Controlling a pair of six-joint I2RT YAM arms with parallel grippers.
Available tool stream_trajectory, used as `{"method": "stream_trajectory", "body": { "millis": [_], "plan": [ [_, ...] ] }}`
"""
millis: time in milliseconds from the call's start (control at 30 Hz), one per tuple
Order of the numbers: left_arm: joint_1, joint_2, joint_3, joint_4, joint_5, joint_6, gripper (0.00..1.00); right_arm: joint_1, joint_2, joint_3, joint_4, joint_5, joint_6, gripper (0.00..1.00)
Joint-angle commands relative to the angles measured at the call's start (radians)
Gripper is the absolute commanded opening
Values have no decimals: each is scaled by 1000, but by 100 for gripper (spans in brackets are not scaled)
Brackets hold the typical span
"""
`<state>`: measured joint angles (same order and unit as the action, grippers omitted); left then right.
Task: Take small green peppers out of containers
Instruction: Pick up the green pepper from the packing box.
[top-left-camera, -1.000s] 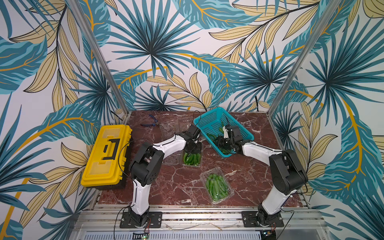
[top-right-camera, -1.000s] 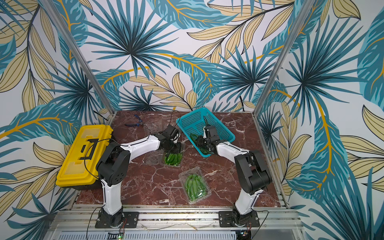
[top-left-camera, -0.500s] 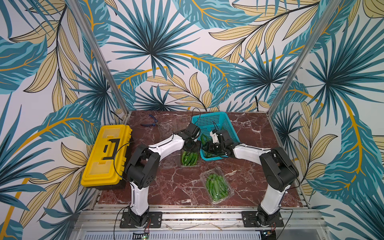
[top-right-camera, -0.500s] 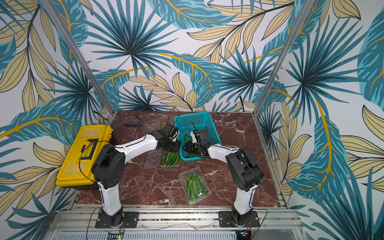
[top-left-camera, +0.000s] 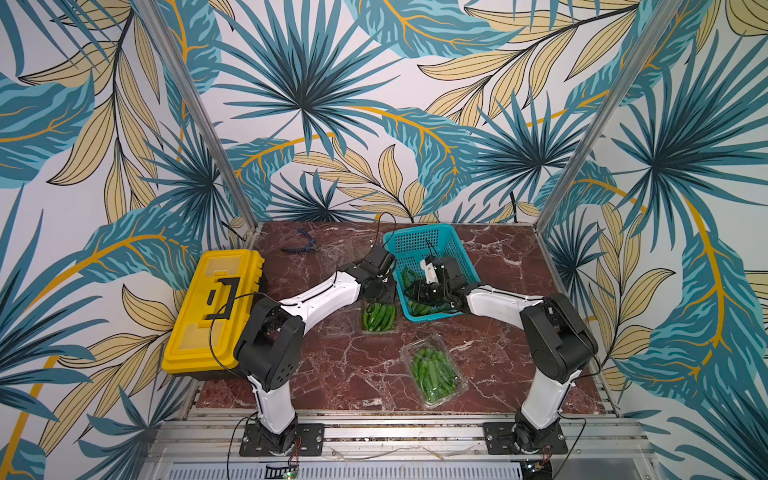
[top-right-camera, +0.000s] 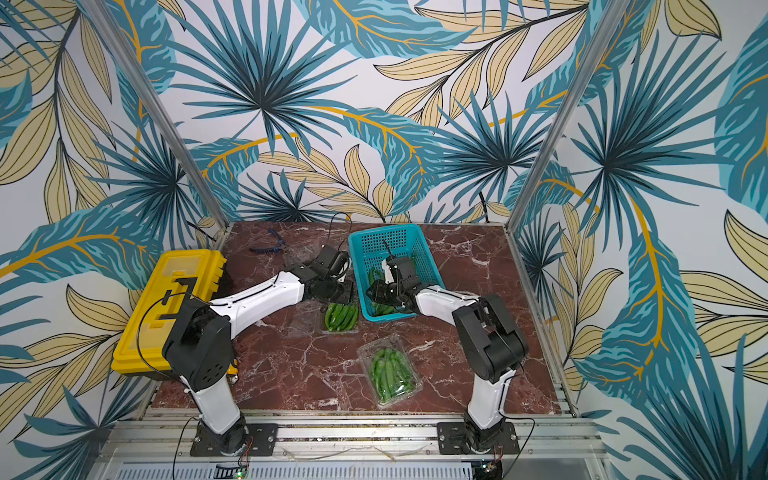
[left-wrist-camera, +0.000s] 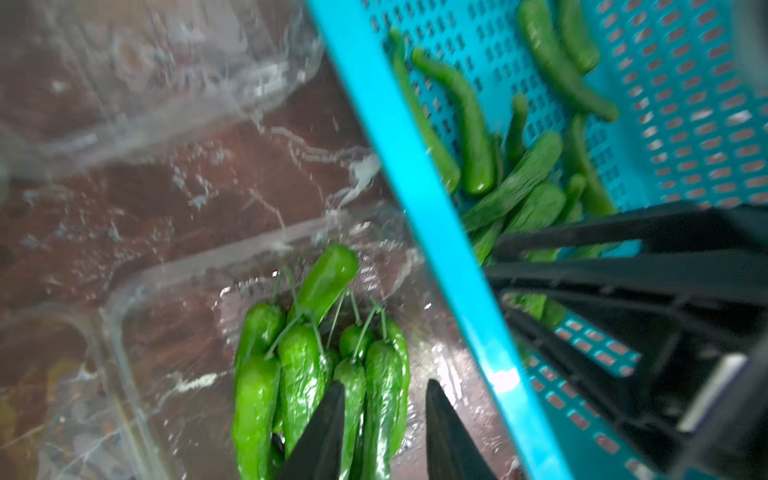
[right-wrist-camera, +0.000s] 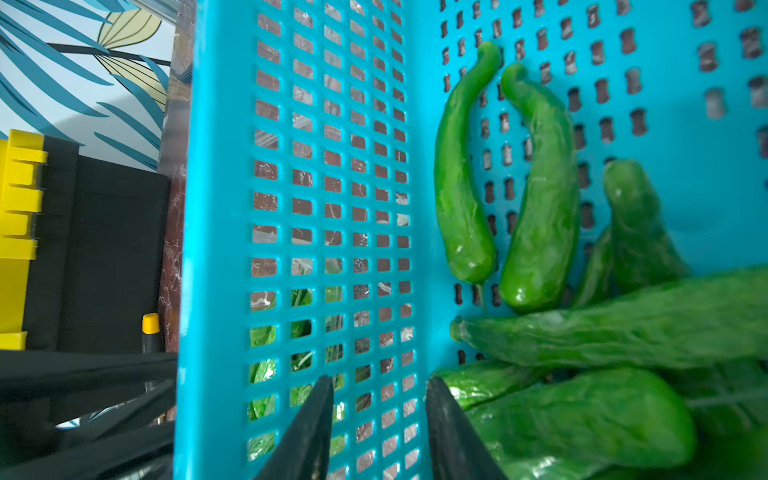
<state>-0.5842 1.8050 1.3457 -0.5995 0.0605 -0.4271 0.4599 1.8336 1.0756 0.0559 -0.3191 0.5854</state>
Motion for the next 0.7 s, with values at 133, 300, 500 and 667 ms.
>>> {"method": "stream_trajectory", "body": {
  "millis": [133, 300, 500, 667],
  "plan": [
    [9, 38, -33, -22, 22, 2, 33, 1, -23, 10, -36, 26, -29, 39],
    [10, 77, -28, -22, 36, 12, 32, 1, -25, 10, -38, 30, -28, 39],
    [9, 118, -25, -22, 29, 3, 31, 2, -31, 7, -39, 32, -30, 39],
    [10, 134, -25, -25, 34, 2, 27, 1, -31, 7, -34, 29, -27, 39]
  ]
}}
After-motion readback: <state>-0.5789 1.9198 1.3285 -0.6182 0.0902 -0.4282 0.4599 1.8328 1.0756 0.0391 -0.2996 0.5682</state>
